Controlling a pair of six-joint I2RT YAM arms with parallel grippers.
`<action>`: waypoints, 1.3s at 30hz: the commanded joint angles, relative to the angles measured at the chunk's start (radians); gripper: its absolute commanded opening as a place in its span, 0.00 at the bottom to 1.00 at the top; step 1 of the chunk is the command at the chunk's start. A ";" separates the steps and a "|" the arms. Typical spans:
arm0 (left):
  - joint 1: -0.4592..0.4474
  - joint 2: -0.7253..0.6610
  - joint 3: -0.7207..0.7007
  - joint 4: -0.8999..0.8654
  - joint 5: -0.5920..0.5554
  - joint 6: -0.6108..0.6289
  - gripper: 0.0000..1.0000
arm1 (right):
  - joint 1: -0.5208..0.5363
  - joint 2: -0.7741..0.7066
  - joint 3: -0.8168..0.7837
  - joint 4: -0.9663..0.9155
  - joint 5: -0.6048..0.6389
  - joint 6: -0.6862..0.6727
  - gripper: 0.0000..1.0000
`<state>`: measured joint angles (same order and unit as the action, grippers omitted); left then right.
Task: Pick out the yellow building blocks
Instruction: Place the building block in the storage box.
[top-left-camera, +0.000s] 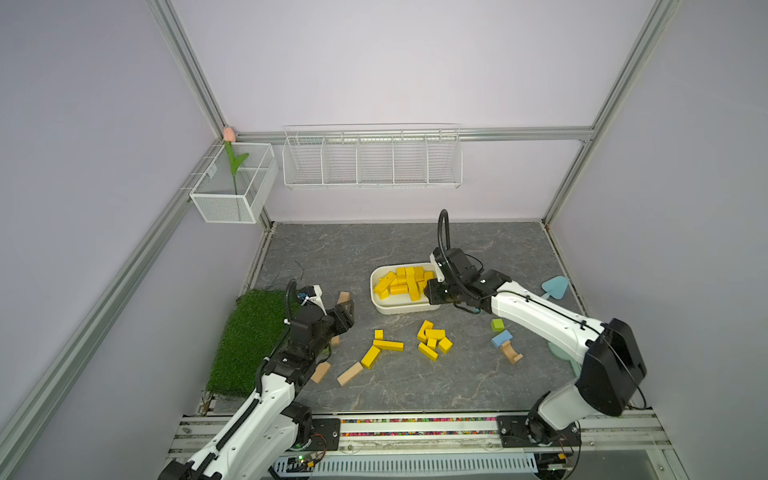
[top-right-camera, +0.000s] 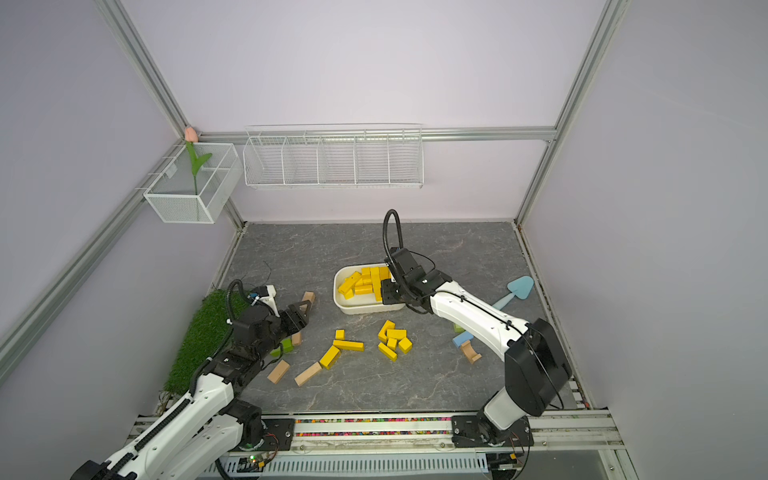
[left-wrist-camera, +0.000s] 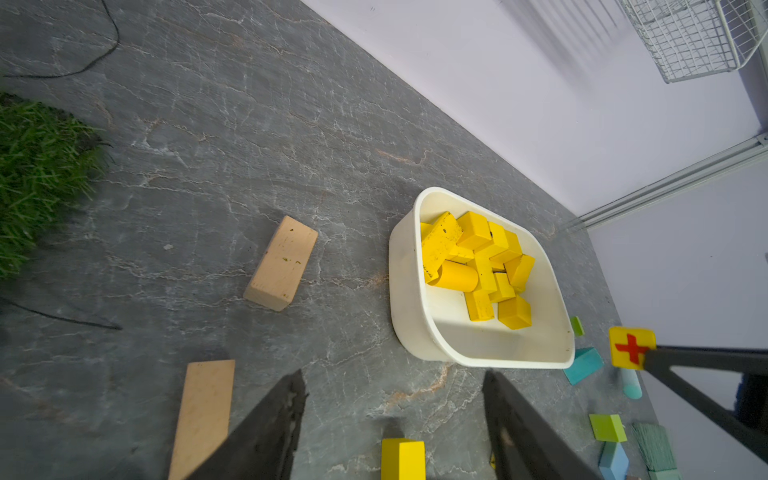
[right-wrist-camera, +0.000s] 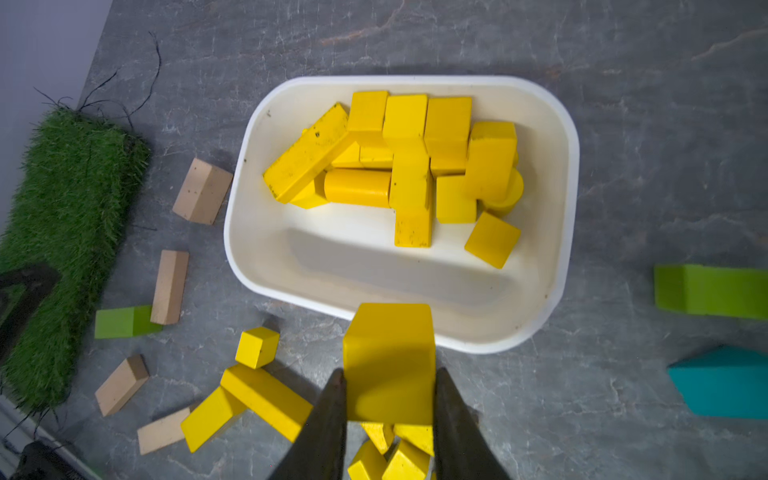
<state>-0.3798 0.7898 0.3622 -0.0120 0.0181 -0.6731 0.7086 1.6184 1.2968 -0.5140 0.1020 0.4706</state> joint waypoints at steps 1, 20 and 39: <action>0.009 -0.011 -0.008 0.018 0.010 -0.011 0.70 | -0.010 0.100 0.097 -0.146 0.079 -0.042 0.29; 0.040 -0.004 -0.019 0.040 0.048 -0.019 0.71 | -0.113 0.329 0.244 -0.165 0.051 -0.055 0.30; 0.053 -0.018 -0.029 0.037 0.054 -0.028 0.71 | -0.133 0.338 0.282 -0.190 0.063 -0.059 0.43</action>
<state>-0.3336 0.7834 0.3439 0.0109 0.0624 -0.6876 0.5797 1.9816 1.5700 -0.6838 0.1604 0.4179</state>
